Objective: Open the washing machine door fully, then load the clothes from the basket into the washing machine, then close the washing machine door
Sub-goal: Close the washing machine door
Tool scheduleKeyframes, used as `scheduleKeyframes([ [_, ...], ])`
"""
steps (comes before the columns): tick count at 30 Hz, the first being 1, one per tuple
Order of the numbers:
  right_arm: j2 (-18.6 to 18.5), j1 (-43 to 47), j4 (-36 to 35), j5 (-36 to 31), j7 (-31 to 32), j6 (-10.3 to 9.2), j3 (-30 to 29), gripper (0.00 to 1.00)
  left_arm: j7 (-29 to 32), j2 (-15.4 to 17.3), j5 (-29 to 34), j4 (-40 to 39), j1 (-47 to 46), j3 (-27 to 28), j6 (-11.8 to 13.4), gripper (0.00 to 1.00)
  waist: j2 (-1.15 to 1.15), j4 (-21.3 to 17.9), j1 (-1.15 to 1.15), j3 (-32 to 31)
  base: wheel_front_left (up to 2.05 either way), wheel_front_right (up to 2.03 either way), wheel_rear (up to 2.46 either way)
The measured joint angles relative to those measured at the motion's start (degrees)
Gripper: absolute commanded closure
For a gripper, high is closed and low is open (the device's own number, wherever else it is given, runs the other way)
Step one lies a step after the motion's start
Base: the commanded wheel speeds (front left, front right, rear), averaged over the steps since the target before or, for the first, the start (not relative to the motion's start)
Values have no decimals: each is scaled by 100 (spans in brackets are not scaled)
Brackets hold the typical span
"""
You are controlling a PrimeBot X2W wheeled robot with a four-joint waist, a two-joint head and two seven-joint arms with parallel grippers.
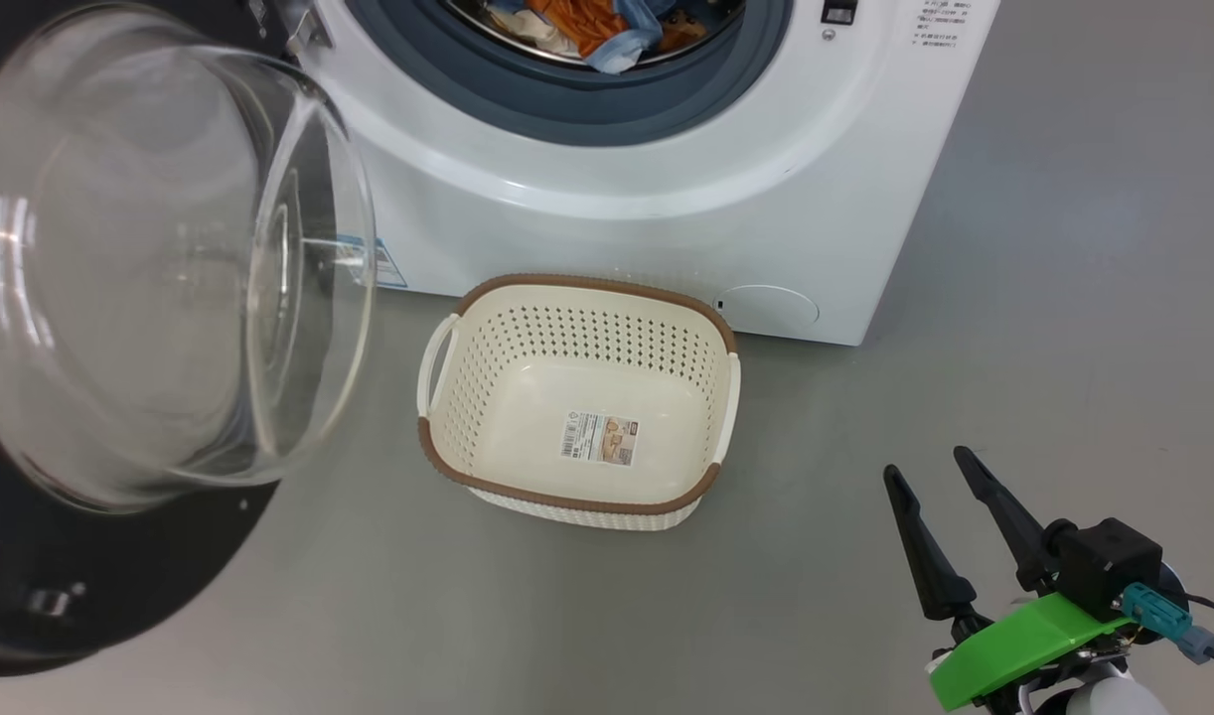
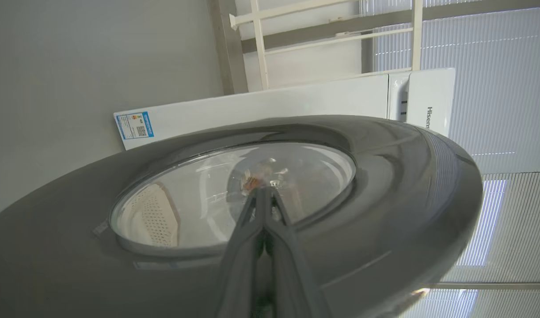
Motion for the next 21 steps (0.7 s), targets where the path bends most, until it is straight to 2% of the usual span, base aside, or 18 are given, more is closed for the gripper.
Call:
scheduleKeyframes([
  [6,42,-2,49,4,-25,0,31,0,662,-226,-299,-716,350,-309,182,100,0,-53,0,-28,0,0,0],
  [21,157,-29,240,124,-155,0,60,0,1294,-924,-713,-2049,973,-787,113,100,0,-427,0,-101,0,0,0],
])
